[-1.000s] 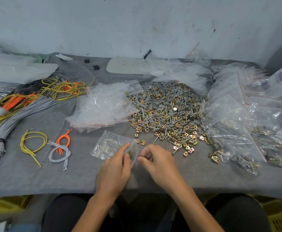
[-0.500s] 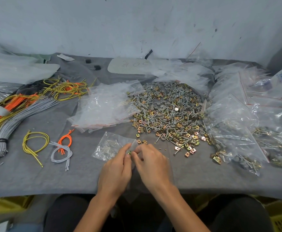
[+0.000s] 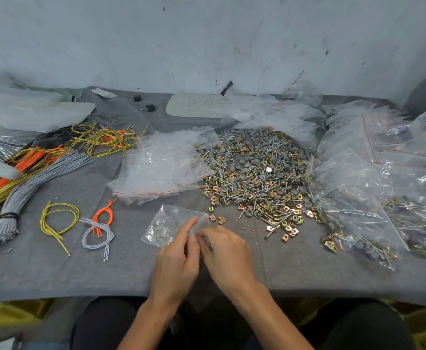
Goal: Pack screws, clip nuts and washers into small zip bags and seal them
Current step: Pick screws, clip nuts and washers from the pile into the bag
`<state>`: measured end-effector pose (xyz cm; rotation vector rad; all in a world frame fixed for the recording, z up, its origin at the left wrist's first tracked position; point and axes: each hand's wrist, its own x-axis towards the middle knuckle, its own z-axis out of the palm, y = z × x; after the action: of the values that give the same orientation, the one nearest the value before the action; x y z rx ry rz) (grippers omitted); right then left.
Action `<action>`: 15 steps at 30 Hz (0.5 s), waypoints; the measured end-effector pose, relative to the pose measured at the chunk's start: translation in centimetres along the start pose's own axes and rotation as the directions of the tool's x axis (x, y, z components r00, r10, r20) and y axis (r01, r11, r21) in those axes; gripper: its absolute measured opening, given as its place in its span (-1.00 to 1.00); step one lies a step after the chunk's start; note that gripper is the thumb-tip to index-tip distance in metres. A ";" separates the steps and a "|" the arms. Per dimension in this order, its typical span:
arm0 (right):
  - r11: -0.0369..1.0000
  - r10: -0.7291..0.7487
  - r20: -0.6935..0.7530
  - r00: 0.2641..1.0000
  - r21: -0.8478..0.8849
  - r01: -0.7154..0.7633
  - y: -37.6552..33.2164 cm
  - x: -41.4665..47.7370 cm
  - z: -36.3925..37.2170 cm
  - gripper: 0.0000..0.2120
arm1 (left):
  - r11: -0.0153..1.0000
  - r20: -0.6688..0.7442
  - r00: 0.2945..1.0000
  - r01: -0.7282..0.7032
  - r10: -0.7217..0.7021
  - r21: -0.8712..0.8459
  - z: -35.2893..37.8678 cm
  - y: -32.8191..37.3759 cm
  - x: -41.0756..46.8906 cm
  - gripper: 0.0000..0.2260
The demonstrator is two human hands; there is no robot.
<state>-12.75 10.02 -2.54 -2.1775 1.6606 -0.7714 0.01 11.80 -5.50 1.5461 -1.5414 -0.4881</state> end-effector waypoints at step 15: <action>0.987 0.123 0.079 0.989 -0.114 -0.114 4.6 4.6 -3.2 -0.79 | 0.999 -0.018 1.000 0.015 -0.015 0.039 0.3 0.1 0.2 -0.64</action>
<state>-17.42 4.62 -1.29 -2.1276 1.8081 -0.5586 -0.27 11.55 -5.56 1.5888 -1.5350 -0.4537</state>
